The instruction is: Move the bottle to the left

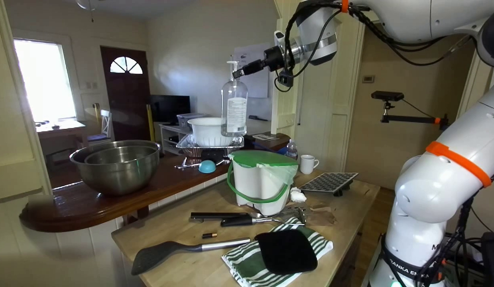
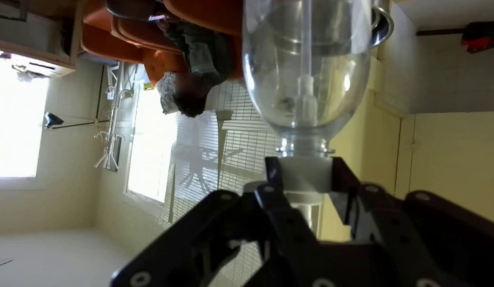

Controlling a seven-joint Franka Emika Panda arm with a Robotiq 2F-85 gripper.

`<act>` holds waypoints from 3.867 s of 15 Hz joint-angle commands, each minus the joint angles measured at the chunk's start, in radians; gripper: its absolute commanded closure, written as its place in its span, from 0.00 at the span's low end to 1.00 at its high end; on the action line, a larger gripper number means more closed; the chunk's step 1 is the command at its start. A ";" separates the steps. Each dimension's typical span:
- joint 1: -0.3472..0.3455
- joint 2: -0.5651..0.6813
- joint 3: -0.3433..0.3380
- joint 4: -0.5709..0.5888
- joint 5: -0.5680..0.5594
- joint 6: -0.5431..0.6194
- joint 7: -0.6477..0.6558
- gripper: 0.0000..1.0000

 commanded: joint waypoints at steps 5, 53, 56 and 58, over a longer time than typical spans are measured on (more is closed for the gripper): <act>0.016 0.080 0.033 0.066 0.069 0.122 0.000 0.91; 0.087 0.771 0.212 0.557 0.871 0.529 -0.785 0.91; 0.086 0.764 0.207 0.537 0.929 0.519 -0.850 0.91; 0.086 0.763 0.205 0.526 0.964 0.515 -0.884 0.91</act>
